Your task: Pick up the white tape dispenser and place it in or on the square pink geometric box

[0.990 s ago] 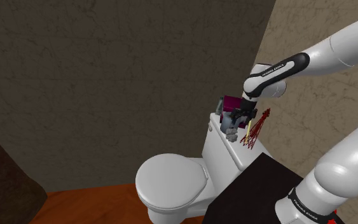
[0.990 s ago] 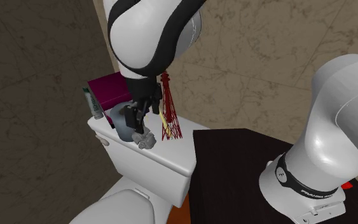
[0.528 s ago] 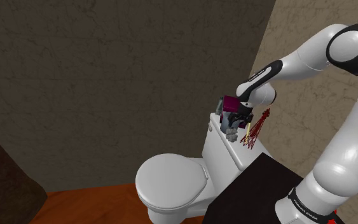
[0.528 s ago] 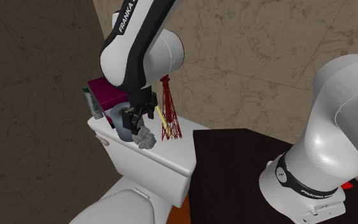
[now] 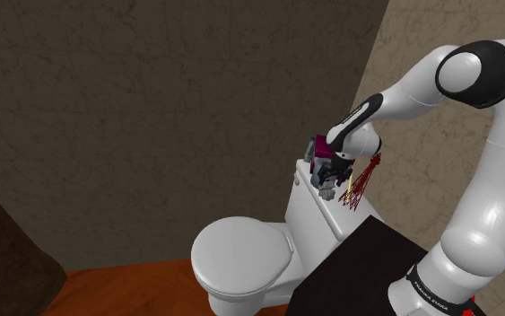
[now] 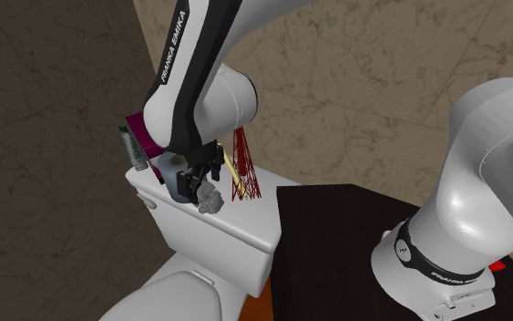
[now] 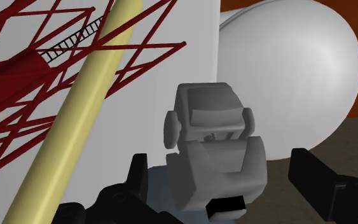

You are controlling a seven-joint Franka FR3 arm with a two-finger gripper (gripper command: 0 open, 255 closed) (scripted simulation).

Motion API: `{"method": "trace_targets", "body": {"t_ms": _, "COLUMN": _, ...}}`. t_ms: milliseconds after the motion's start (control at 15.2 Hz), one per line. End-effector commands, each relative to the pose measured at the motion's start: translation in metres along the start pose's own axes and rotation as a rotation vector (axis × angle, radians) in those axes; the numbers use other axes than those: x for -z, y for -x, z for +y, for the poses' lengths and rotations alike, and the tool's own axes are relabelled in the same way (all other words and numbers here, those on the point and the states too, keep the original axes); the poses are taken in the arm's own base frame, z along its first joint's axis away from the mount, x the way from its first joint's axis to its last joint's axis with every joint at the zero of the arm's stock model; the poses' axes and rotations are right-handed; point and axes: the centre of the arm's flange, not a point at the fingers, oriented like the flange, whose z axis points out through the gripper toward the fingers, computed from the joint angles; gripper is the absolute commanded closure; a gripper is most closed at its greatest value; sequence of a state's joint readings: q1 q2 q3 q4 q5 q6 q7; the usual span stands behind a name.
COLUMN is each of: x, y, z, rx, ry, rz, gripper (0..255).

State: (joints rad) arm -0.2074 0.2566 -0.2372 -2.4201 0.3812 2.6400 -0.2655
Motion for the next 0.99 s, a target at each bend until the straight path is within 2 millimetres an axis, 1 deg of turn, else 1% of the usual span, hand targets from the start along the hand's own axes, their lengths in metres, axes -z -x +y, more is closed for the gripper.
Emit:
{"method": "trace_targets", "body": {"t_ms": 0, "x": -0.0019, "y": 0.0008, "z": -0.0001, "rx": -0.001, "ry": 0.000, "rz": 0.000, "gripper": 0}}
{"method": "trace_targets", "body": {"t_ms": 330, "x": -0.0019, "y": 0.0008, "z": -0.0001, "rx": -0.001, "ry": 0.000, "rz": 0.000, "gripper": 0}}
{"method": "trace_targets", "body": {"t_ms": 396, "x": -0.0019, "y": 0.0008, "z": -0.0001, "rx": -0.001, "ry": 0.000, "rz": 0.000, "gripper": 255}}
{"method": "trace_targets", "body": {"t_ms": 924, "x": -0.0020, "y": 0.0009, "z": -0.0001, "rx": -0.001, "ry": 0.000, "rz": 0.000, "gripper": 255}}
